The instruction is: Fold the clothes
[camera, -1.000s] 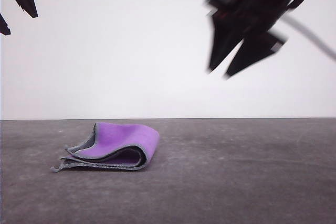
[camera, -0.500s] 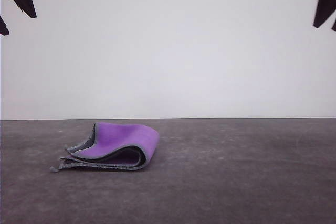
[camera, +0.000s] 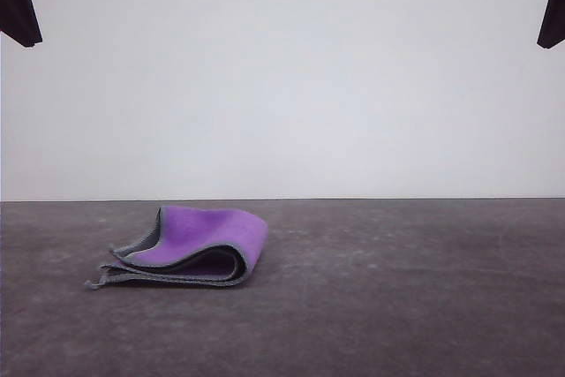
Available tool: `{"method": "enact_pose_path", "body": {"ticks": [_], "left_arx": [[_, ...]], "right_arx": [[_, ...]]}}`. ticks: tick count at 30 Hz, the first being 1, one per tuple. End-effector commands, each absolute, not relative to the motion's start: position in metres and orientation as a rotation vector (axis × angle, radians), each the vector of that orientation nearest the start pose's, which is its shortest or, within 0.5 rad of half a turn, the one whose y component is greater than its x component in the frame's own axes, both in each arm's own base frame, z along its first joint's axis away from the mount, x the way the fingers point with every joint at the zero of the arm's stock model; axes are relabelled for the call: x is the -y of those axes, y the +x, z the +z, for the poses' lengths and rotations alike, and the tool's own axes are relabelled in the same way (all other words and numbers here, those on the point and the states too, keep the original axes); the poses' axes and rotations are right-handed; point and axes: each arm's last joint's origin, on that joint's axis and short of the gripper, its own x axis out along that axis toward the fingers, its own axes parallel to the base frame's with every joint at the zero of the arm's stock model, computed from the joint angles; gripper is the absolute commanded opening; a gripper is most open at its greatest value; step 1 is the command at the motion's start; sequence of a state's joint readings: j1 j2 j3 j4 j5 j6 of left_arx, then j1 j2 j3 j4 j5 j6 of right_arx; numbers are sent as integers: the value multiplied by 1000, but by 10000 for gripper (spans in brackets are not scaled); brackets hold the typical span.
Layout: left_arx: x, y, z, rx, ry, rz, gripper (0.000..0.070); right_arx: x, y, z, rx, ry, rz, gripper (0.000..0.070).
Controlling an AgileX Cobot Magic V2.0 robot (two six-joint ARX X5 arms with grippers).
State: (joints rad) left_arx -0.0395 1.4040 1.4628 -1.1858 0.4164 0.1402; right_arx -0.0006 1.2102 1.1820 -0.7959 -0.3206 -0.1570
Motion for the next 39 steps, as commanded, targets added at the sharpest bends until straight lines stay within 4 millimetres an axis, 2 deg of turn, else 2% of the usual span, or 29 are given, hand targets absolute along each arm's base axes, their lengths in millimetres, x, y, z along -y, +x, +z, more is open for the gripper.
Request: {"method": "enact_pose_path", "body": {"ticks": [1,15,21,24,28,35,39], "left_arx": [[22,259,355,-1078,-110,-468,17],[22,257,358,-1056,-99,-470,17],[20,234,377,-902,-23,-489,17],[19,218,376,-758,-59,-441,17],[18,194,347,-591,-93,-386,17],[11,139,259,-385,-53,-223,17],[8,115,223,-318,-58,-166,17]], "right_arx": [[-9,240,334,-791,-4,360,4],[-9,241,335,-786,10,357,4],[-9,241,335,-785,10,357,4],[-9,241,335,-786,10,356,4],[-9,241,335,-786,10,357,4],[-9,241,335,-786,10,357,4],[-9,241,335,-786,10,357,4]]}}
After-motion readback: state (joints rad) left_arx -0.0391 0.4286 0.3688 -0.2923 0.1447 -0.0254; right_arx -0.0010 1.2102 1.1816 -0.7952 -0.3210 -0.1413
